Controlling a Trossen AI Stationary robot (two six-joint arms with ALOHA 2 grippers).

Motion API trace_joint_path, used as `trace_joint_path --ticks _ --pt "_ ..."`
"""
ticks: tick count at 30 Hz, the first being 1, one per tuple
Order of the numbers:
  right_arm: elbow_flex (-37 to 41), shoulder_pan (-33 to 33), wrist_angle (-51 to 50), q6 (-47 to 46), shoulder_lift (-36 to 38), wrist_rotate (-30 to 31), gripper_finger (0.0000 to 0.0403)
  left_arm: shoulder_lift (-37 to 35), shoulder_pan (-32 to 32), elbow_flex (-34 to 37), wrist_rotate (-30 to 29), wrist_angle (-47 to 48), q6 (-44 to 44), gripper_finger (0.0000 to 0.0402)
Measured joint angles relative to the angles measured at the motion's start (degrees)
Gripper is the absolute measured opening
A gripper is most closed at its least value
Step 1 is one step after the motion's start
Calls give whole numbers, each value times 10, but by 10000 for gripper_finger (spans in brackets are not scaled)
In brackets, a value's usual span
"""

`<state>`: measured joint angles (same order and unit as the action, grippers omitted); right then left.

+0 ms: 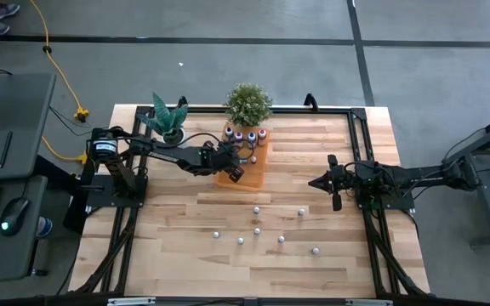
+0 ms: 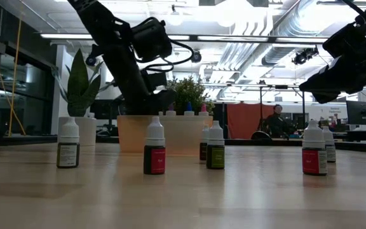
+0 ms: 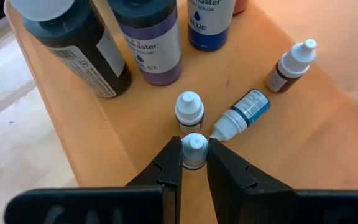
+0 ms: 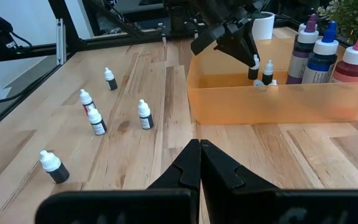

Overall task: Pick & Place food coloring
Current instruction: Put the small violet food coloring bottle into the orange bin

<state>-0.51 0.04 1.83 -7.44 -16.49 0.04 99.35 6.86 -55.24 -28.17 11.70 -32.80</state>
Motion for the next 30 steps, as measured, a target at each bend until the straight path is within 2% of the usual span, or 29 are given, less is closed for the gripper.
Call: trace_joint_path --ticks 16,26,30 --pt "0 0 0 0 0 0 0 0 0 0 -9 -1 0 47" --pt "0 0 0 0 0 0 0 0 -1 0 7 -1 -1 47" --pt "0 0 0 0 0 0 0 0 -1 0 7 -2 -1 69"
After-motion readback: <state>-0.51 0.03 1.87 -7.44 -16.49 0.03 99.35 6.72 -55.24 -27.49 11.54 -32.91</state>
